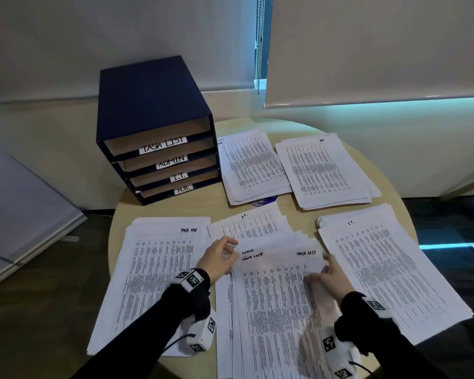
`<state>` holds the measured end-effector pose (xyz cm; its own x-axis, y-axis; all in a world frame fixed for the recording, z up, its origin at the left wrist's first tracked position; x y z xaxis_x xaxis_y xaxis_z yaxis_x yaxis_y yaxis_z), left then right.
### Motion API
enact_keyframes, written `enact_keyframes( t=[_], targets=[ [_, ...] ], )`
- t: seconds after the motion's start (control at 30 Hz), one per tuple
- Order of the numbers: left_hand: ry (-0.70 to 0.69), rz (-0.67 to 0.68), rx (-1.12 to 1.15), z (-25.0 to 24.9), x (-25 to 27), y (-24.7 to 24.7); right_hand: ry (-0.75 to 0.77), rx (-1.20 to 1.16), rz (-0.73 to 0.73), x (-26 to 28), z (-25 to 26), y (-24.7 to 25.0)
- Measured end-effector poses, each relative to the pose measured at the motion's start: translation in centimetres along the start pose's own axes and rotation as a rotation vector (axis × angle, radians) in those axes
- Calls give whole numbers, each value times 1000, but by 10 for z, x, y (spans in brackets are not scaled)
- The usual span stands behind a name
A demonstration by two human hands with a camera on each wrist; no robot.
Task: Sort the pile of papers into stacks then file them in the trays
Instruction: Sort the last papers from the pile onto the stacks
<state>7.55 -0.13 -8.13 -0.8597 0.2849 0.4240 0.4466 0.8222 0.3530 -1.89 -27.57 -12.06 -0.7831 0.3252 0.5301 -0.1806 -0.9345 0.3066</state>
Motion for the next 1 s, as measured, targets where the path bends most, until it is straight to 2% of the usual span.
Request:
enact_keyframes(
  t=[0.07, 0.13, 0.17, 0.23, 0.3, 0.43, 0.5, 0.57, 0.63, 0.77, 0.87, 1.0],
  targets=[
    [60, -5, 117, 0, 3, 0, -18, -6, 18, 1, 5, -1],
    [123, 29, 242, -7, 5, 1, -2, -141, 3, 4, 26, 5],
    [110, 41, 299, -18, 7, 1, 17, -225, -12, 6, 42, 10],
    [5, 35, 358, -51, 10, 6, 80, -390, -34, 11, 78, 23],
    [-113, -43, 328, -77, 8, 13, 176, -507, -18, 21, 119, 30],
    [-343, -350, 285, -115, 19, 28, 420, -620, 31, 55, 185, 32],
    [-511, -445, 304, -134, 38, 27, 486, -611, 47, 66, 196, 24],
    [-552, -447, 329, -135, 48, 19, 461, -570, 29, 62, 185, 12],
    [-505, -443, 337, -121, 43, 14, 418, -569, -40, 54, 167, 8],
    [-261, -427, 442, -82, 20, 8, 318, -573, -90, 30, 137, -3],
    [-103, -425, 478, -62, 7, 6, 255, -521, -81, 12, 123, -17],
    [12, -455, 434, -55, 0, 6, 156, -485, -54, -4, 105, -40]
  ],
)
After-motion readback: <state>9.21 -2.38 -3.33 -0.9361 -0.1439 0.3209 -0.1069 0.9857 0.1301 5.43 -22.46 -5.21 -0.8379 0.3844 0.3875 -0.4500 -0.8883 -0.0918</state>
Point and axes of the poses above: each hand's wrist, its own x-axis away from the middle knuckle, its own y-axis out of the back of the hand, z = x × y, the point moved 10 cm from there along -x, towards the middle knuckle, and after that the axes turned 2 degrees about x, right-handed, at the moved point
